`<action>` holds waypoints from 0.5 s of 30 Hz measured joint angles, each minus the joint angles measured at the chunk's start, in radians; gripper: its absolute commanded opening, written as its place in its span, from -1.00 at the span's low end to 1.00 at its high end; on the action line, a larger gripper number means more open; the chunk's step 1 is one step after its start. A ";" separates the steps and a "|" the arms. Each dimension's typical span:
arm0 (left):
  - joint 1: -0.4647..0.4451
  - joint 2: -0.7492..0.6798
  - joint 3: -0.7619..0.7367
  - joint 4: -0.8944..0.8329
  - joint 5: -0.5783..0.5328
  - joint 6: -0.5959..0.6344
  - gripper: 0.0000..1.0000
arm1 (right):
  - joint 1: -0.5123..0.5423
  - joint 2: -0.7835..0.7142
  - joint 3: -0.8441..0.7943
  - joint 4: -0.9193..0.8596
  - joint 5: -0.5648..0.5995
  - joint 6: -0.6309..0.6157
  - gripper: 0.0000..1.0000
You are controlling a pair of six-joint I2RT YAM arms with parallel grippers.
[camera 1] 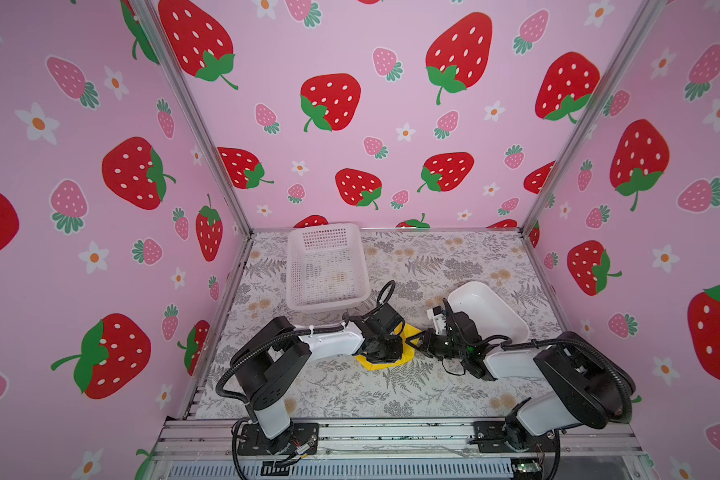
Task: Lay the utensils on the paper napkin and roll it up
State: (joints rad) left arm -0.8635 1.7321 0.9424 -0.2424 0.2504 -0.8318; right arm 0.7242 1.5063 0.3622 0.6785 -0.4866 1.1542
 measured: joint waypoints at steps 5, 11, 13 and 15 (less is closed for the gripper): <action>0.005 0.000 0.000 0.000 0.000 -0.004 -0.87 | 0.034 0.021 0.024 0.003 -0.001 0.003 -0.78; 0.006 -0.036 -0.032 0.007 -0.014 -0.011 -0.85 | 0.067 0.039 0.036 0.014 0.003 0.023 -0.75; 0.006 -0.080 -0.051 0.003 -0.027 -0.016 -0.83 | 0.073 0.040 0.041 0.016 0.005 0.027 -0.75; 0.009 -0.134 -0.067 0.003 -0.035 -0.023 -0.83 | 0.078 0.040 0.047 0.017 0.008 0.031 -0.75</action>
State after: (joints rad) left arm -0.8543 1.5978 0.8757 -0.2398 0.2150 -0.8551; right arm 0.8024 1.5463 0.4088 0.6952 -0.4789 1.1847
